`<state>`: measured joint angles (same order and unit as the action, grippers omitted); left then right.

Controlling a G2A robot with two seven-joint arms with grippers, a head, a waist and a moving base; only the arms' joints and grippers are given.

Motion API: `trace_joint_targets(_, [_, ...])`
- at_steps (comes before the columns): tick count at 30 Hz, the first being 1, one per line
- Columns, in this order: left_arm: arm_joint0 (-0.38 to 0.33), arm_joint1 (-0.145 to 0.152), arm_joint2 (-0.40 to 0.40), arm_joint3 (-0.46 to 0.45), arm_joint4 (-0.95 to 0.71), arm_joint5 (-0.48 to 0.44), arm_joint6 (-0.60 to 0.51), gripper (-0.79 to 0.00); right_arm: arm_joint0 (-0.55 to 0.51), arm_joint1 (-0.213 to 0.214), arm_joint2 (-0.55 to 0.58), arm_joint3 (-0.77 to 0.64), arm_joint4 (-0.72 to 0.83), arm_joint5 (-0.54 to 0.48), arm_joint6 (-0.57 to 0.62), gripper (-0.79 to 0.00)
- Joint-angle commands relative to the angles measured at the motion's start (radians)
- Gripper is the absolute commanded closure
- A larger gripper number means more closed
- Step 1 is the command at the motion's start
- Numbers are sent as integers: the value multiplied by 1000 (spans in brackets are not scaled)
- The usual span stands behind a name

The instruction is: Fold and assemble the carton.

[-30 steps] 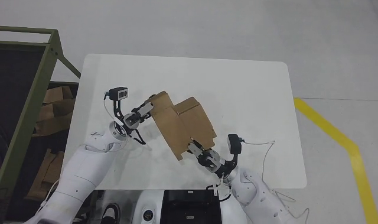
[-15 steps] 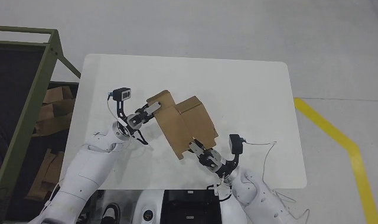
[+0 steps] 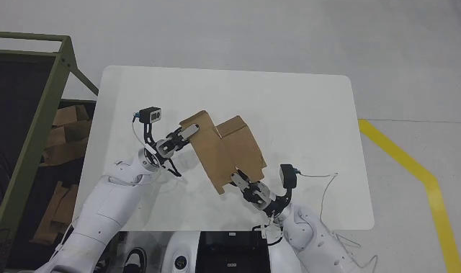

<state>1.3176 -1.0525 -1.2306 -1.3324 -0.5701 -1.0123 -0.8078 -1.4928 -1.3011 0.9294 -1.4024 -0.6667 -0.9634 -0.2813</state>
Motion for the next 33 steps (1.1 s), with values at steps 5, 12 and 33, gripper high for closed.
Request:
trace_joint_targets(5, [2,-1,-2,-2,2,0,0,0,0,-2,1,0,1,1,3,0])
trace_joint_targets(12, [9,-3,-15,-13,-12,0,0,0,3,-3,2,5,8,8,11,-785])
trace_joint_targets(33, [35,-21,-61,-28,-23,0,0,0,-114,38,111,-111,-34,-49,-41,-785])
